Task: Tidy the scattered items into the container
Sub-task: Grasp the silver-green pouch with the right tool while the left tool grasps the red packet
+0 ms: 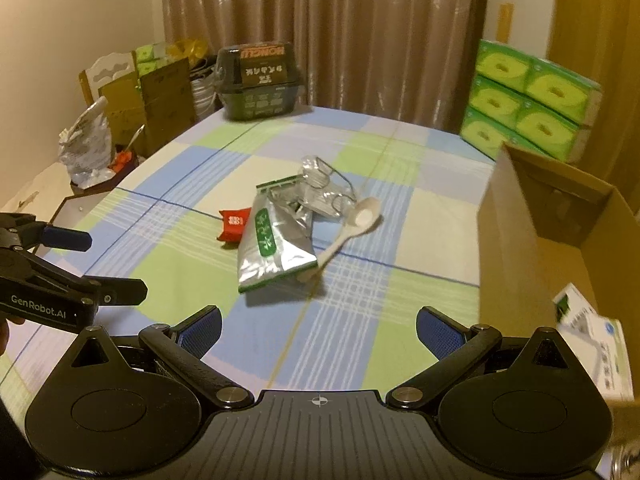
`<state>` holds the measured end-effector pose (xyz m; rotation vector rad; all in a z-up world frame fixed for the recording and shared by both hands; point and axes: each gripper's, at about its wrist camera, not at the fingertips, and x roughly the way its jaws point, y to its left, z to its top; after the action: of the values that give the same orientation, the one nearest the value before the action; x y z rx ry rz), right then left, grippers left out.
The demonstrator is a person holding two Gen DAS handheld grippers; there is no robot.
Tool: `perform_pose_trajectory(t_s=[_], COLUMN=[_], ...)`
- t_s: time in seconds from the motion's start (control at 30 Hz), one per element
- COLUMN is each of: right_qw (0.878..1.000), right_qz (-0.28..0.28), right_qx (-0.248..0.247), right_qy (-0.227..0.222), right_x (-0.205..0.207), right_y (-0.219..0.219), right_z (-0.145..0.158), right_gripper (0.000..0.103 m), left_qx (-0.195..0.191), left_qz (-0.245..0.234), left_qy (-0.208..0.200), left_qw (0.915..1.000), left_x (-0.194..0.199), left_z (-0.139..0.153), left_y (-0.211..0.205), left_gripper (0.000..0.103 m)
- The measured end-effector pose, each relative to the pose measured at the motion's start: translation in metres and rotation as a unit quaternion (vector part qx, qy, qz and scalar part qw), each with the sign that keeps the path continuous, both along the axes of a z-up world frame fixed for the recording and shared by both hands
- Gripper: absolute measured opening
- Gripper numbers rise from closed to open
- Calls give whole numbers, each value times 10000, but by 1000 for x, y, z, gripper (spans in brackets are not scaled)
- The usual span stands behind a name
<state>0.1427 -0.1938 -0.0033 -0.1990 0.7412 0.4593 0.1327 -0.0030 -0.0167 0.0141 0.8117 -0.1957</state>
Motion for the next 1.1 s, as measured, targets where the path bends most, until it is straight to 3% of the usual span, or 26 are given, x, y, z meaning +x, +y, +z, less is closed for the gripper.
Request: perform_pose_trajectory(t_s=[0.27, 0.53, 0.83, 1.1], right_qw=[9996, 9968, 9936, 9877], right_qz=[239, 705, 935, 1278], right_qx=[-164, -281, -327, -697], right_qy=[69, 267, 541, 565], right_x=[46, 89, 137, 156], right_y=[31, 64, 91, 108], right_z=[-16, -39, -67, -82], right_gripper=[101, 101, 100, 100], left_qx=[197, 563, 999, 979], left_qz=[-251, -826, -1787, -2081], left_qy=[52, -27, -55, 1], left_qw=[9995, 9950, 9788, 9732], left_x=[40, 78, 112, 132], left_z=[-17, -37, -61, -74], left_y=[19, 26, 22, 31], left_gripper=[102, 102, 102, 102])
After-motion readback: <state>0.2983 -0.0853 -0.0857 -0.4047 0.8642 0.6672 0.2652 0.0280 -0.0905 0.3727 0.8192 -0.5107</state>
